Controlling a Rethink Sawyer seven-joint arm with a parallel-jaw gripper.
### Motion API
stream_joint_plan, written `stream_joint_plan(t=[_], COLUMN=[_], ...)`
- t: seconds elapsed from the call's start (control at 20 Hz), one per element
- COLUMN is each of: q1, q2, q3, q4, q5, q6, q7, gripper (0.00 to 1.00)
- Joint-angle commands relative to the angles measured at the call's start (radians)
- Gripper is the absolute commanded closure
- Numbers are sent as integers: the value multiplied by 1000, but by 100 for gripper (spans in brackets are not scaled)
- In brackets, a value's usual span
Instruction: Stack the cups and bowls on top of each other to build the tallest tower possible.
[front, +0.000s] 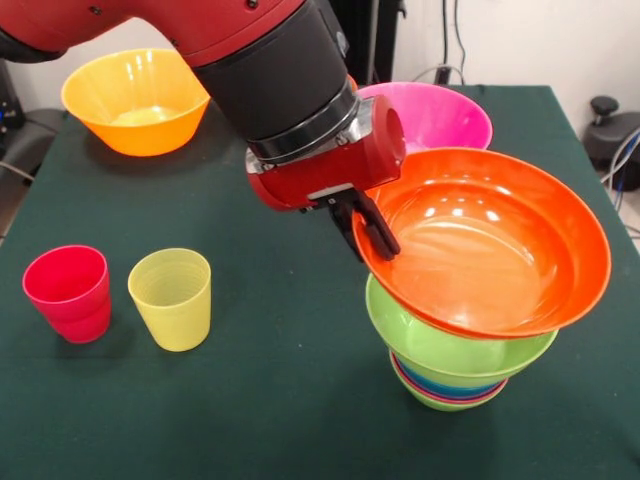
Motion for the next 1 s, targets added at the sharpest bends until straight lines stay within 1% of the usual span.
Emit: stream_joint_plan(t=[0.05,1.0], q1=[-10,-37], q2=[40,64], q3=[41,82], q4=[70,84], q5=[-90,-147], q6=[-59,-99], q7=[-226,-208], gripper=[100,100])
